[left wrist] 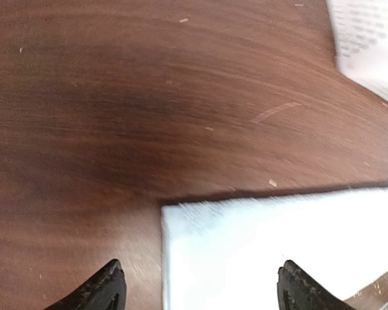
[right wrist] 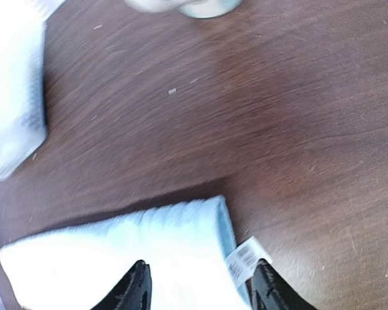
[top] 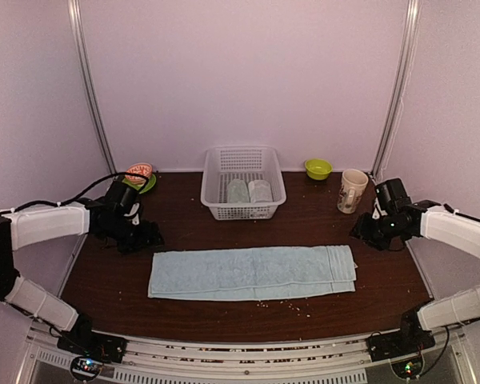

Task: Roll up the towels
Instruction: Smooth out the towel at the center of the board, then pick up the towel from the center of the board, then put down the towel at the center of the board.

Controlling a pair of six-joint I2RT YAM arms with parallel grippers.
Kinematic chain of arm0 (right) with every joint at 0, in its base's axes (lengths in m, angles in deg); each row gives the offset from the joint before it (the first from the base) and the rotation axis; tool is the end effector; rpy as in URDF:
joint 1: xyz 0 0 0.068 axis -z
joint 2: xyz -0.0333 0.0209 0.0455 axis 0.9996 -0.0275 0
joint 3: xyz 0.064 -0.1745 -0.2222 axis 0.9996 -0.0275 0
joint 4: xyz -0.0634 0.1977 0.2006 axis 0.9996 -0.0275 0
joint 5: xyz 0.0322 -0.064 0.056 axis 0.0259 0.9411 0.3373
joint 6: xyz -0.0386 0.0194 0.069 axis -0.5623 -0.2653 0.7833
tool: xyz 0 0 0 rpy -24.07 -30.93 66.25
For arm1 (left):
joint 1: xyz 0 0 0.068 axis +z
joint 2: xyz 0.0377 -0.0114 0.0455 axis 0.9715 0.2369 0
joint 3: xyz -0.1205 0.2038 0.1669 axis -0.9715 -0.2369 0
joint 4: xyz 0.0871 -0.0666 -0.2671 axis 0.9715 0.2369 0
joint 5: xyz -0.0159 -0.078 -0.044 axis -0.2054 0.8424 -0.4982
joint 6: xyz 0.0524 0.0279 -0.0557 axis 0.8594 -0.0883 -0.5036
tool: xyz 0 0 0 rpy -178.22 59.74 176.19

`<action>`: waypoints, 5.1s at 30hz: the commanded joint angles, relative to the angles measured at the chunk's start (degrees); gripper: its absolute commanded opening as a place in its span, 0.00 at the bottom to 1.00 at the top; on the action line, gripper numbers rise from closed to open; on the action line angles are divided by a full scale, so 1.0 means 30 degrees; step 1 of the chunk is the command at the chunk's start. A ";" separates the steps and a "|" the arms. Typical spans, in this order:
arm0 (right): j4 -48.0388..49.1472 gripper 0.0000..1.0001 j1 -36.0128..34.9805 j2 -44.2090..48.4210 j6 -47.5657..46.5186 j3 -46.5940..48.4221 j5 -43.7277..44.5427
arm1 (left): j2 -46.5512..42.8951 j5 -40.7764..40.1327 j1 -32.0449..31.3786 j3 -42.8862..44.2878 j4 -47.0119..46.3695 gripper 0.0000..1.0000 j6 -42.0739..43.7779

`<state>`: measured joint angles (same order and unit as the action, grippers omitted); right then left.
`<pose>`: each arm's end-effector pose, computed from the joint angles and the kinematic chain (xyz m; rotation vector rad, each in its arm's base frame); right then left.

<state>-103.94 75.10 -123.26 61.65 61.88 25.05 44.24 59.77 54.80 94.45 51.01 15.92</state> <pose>0.2700 0.0748 0.1852 0.5160 2.5655 0.5331 0.2807 -0.1174 0.1596 -0.4018 2.6836 -0.4669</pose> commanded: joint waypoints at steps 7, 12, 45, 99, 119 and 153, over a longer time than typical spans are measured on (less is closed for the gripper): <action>-0.1979 0.45 -0.1984 0.4185 -0.0285 -0.3261 -0.0091 | -0.3359 -0.2684 -0.4991 -0.1877 0.2720 0.74 -0.2695; -0.1220 0.44 -0.2386 0.3703 0.0226 -0.4181 -0.0411 | -0.3162 -0.2523 -0.5199 -0.2872 0.2115 0.68 -0.3133; -0.0340 0.41 -0.2963 0.3322 0.1219 -0.5009 -0.0458 | -0.2494 -0.1452 -0.5216 -0.4332 0.0656 0.00 -0.3154; -0.3204 0.00 -0.3291 0.5794 -0.0493 -0.6099 -0.6199 | -0.6145 -0.3143 -0.4856 -0.2066 0.5814 0.00 -0.1594; -0.2989 0.00 -0.2084 0.6771 0.1115 -0.4636 -0.5076 | -0.6751 -0.1448 -0.2907 -0.1244 0.5060 0.00 -0.0206; -0.7409 0.54 -0.4435 0.7329 -0.0740 -0.6878 -0.6627 | -0.5910 -0.1101 -0.2345 -0.1252 0.8681 0.73 -0.0154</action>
<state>-122.48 62.93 -102.61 60.23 39.36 4.72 27.09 55.38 47.35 88.85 73.70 14.24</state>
